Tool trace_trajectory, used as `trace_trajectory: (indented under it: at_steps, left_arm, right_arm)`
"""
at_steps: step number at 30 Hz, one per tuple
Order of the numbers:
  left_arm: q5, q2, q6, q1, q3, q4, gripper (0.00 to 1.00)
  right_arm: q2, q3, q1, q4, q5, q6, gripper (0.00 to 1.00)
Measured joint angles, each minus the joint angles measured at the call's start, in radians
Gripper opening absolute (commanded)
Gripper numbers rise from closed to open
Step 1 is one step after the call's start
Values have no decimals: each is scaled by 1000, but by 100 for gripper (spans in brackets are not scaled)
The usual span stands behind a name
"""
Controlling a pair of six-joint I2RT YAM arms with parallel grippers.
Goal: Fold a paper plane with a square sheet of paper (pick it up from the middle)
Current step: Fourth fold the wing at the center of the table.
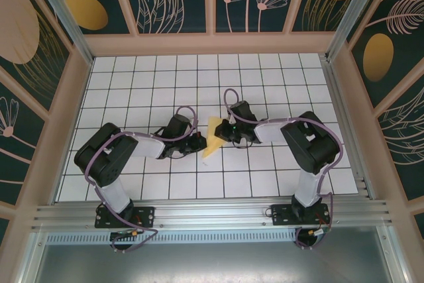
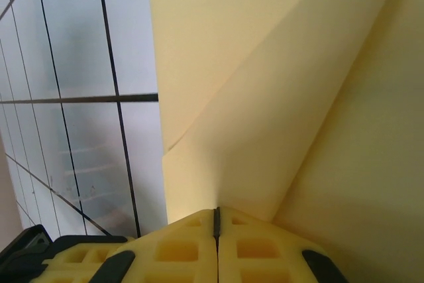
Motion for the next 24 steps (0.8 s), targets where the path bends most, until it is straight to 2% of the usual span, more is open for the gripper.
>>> trace_trajectory:
  at_steps: [19, 24]
  left_arm:
    - [7, 2, 7, 3, 0, 3, 0]
    - [7, 2, 7, 3, -1, 4, 0]
  right_arm:
    - [31, 58, -38, -77, -2, -30, 9]
    - [31, 95, -85, -106, -4, -53, 9]
